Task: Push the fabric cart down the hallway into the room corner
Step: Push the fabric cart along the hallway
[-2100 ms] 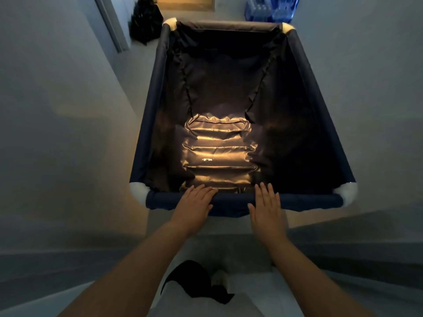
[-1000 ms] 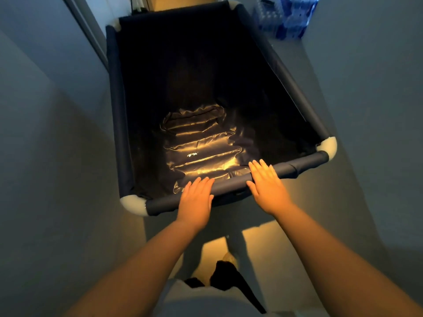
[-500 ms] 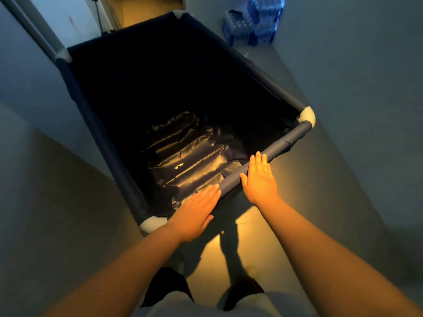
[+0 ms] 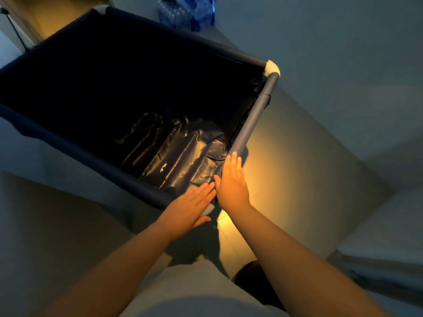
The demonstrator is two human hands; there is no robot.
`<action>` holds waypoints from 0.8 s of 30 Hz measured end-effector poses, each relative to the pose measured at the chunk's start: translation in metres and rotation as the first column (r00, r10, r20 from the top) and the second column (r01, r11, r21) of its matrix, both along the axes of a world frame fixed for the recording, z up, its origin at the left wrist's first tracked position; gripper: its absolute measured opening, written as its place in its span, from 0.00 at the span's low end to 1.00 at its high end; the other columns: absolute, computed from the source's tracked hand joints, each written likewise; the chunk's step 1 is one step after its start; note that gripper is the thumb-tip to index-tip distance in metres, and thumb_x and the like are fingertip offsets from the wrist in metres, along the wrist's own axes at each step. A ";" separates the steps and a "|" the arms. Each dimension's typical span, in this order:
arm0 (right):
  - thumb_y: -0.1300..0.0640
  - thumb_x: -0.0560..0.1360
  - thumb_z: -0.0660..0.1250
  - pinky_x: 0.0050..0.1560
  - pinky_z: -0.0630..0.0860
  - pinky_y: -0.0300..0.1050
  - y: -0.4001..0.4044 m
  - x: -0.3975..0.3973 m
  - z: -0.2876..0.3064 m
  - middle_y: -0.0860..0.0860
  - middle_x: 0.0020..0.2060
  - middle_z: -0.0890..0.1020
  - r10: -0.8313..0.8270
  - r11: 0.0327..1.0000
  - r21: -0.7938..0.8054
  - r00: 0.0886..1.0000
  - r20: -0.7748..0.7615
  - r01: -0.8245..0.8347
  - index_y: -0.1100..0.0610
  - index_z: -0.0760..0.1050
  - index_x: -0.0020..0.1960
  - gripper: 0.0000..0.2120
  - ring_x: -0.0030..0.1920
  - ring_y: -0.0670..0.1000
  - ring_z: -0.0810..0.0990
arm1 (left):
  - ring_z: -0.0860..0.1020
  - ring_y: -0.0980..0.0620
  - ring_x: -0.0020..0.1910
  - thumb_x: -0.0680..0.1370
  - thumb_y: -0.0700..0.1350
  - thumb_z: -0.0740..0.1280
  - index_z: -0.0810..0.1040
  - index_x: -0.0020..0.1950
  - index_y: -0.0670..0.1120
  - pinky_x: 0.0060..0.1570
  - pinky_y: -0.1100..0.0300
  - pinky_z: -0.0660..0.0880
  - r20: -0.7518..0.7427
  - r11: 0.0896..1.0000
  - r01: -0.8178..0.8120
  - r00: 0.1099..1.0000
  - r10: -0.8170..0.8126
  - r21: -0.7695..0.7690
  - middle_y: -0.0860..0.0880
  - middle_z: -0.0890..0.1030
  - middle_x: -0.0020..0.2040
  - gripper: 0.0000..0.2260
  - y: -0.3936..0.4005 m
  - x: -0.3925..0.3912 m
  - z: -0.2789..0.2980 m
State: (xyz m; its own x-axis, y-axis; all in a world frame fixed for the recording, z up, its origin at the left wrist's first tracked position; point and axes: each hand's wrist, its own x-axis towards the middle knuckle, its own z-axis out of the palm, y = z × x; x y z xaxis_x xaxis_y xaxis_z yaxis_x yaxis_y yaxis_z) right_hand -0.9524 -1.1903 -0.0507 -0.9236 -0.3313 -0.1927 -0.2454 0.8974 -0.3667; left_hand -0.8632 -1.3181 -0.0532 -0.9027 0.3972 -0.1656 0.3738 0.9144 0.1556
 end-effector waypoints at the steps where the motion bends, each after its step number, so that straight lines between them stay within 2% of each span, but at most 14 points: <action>1: 0.52 0.80 0.54 0.76 0.48 0.49 0.000 -0.002 0.002 0.59 0.76 0.44 0.003 1.000 0.001 1.000 0.011 -0.003 0.62 0.41 0.75 0.31 0.76 0.57 0.43 | 0.63 0.45 0.71 0.74 0.55 0.67 0.58 0.73 0.40 0.68 0.49 0.63 0.009 1.000 -0.011 1.000 0.011 0.007 0.41 0.63 0.73 0.34 0.000 -0.001 -0.001; 7: 0.57 0.80 0.55 0.75 0.48 0.48 -0.005 -0.017 0.004 0.58 0.76 0.43 -0.032 0.997 0.065 0.999 0.040 0.030 0.61 0.40 0.75 0.31 0.76 0.56 0.43 | 0.54 0.48 0.74 0.78 0.56 0.60 0.49 0.75 0.41 0.73 0.55 0.53 0.030 0.998 -0.016 0.999 0.014 0.059 0.42 0.53 0.76 0.33 0.011 -0.011 -0.007; 12: 0.60 0.80 0.54 0.75 0.48 0.48 0.014 -0.029 0.003 0.58 0.76 0.42 -0.010 0.997 0.070 0.999 0.031 0.008 0.61 0.40 0.75 0.30 0.76 0.56 0.43 | 0.50 0.49 0.75 0.79 0.57 0.57 0.48 0.75 0.41 0.73 0.55 0.54 0.022 0.992 -0.059 0.998 0.057 0.113 0.43 0.50 0.77 0.32 0.040 -0.018 -0.009; 21: 0.62 0.80 0.53 0.75 0.51 0.48 0.075 -0.061 0.009 0.56 0.77 0.43 0.034 0.998 0.053 0.998 0.050 -0.037 0.59 0.40 0.75 0.30 0.76 0.55 0.44 | 0.51 0.45 0.75 0.80 0.56 0.53 0.53 0.73 0.39 0.70 0.58 0.43 -0.095 0.995 -0.062 0.993 0.070 0.084 0.39 0.54 0.75 0.29 0.115 -0.047 -0.009; 24: 0.62 0.79 0.54 0.75 0.52 0.48 0.086 -0.064 0.007 0.56 0.77 0.42 0.052 0.997 0.050 0.996 0.067 -0.055 0.59 0.40 0.75 0.31 0.76 0.55 0.44 | 0.50 0.46 0.75 0.80 0.57 0.55 0.51 0.73 0.39 0.70 0.58 0.44 -0.070 0.993 -0.076 0.994 0.083 0.090 0.39 0.52 0.76 0.30 0.124 -0.046 -0.010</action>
State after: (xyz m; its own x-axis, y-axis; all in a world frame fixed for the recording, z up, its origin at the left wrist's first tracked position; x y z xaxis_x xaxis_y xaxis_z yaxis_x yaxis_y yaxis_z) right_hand -1.0160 -1.1039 -0.0439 -0.8896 -0.3681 -0.2704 -0.2709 0.9018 -0.3367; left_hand -0.9091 -1.1936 -0.0637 -0.9405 0.3335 -0.0654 0.3137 0.9259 0.2103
